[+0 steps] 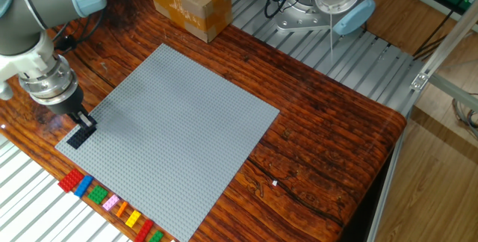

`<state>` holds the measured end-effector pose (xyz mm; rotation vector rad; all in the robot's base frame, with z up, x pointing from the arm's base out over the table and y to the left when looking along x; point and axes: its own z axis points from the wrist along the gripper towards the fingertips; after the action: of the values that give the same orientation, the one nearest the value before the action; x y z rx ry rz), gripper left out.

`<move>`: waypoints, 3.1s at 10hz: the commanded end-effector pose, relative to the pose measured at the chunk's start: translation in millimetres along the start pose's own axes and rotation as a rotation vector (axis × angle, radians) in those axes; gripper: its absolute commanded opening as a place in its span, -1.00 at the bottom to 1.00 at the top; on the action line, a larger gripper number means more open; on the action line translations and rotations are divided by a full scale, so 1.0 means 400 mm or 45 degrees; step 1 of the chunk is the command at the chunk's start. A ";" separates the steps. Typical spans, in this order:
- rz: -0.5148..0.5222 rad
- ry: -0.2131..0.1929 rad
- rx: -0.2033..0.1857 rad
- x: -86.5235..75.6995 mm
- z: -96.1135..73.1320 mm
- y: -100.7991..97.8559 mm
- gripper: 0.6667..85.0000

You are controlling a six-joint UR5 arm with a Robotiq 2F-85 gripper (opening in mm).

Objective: Build with small Lego blocks

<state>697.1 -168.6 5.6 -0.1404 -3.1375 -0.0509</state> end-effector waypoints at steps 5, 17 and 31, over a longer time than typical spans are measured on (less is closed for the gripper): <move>0.044 0.027 0.024 -0.002 -0.012 0.011 -0.99; 0.131 -0.002 0.038 -0.134 -0.051 0.103 -0.59; -0.112 -0.074 -0.004 -0.217 -0.034 0.184 -0.25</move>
<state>786.1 -113.9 22.5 -0.0271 -3.1978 -0.0051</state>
